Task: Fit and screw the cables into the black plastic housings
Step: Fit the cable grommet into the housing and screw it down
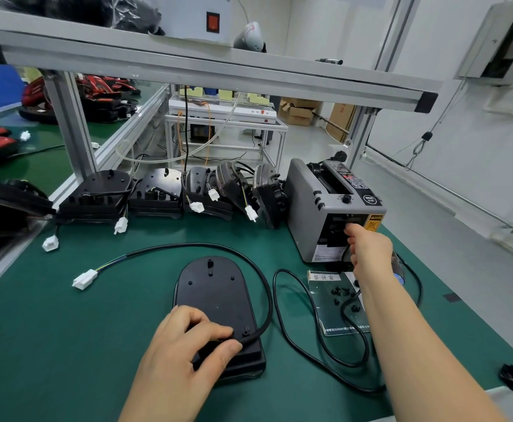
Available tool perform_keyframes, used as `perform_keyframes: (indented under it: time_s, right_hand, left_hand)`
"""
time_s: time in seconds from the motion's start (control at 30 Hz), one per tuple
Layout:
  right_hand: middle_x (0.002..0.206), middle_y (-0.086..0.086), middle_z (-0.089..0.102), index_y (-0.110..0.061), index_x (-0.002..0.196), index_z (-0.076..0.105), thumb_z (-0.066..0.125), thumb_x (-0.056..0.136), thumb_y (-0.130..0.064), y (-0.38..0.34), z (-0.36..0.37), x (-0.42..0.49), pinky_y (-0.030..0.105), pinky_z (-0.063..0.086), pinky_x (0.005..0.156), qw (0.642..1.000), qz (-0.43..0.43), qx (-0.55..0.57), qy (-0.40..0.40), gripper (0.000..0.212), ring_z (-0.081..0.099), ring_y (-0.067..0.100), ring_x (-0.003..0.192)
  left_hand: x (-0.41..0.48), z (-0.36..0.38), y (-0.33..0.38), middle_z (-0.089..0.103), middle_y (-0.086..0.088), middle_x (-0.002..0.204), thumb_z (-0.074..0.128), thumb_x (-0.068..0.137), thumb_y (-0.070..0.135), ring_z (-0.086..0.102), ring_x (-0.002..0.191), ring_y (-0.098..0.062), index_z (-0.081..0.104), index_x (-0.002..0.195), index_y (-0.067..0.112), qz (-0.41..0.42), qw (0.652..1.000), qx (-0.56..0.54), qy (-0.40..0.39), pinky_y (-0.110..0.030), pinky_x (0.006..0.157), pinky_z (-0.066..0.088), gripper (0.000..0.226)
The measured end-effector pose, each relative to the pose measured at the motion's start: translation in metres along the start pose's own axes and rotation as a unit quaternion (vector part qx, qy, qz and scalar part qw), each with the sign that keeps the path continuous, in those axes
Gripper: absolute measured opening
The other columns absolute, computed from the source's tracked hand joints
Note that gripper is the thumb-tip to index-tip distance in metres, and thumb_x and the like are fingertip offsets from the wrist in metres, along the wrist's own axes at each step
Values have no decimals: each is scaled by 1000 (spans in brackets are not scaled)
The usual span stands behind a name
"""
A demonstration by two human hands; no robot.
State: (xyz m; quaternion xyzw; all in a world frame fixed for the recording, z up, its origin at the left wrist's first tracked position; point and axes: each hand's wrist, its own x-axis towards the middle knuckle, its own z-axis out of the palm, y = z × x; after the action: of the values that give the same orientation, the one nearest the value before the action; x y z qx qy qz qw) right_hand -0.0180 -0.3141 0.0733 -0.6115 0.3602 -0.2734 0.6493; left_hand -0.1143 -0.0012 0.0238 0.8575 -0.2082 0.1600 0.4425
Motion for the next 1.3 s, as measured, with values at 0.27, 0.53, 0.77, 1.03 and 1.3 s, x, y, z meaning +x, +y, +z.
perform_keyframes:
  time_s: [0.27, 0.53, 0.77, 1.03, 1.3]
  right_hand:
    - [61, -1, 50, -11, 64, 56, 63, 80, -15, 3, 6, -3, 26, 28, 47, 999, -5, 27, 44, 18, 35, 13, 50]
    - [67, -3, 55, -11, 79, 66, 67, 82, -23, 8, -12, -13, 22, 33, 50, 998, -44, -3, -35, 13, 40, 10, 53]
    - [66, -3, 58, -17, 71, 68, 67, 83, -24, 5, -13, -56, 26, 38, 63, 977, -91, -52, -183, 14, 46, 11, 64]
    - [60, -14, 59, -24, 55, 64, 68, 81, -17, 3, 13, -120, 7, 39, 60, 916, -122, -91, -371, 27, 52, -5, 58]
    - [78, -10, 58, -26, 53, 55, 71, 81, -15, 12, 47, -157, 6, 37, 68, 830, -180, -184, -495, 34, 51, -3, 69]
  left_hand:
    - [-1, -1, 1, 50, 19, 92, 48, 68, 68, 48, 94, 1, 69, 78, 44, -11, 1000, -6, -2, -16, 68, 36, 33]
    - [0, -2, 2, 50, 19, 95, 47, 66, 70, 48, 95, 0, 69, 78, 44, -20, 1000, -10, -14, -16, 69, 37, 36]
    - [1, -8, 3, 53, 19, 98, 58, 77, 65, 51, 95, -2, 67, 83, 47, -40, 998, -34, -30, -16, 73, 38, 21]
    - [15, -23, -17, 60, 23, 97, 64, 88, 21, 45, 103, 6, 64, 87, 43, -94, 993, -48, 58, -3, 89, 27, 21]
    - [18, -26, -32, 23, 55, 101, 56, 93, 24, 14, 130, 13, 48, 96, 65, -209, 973, -88, -42, -23, 107, 22, 42]
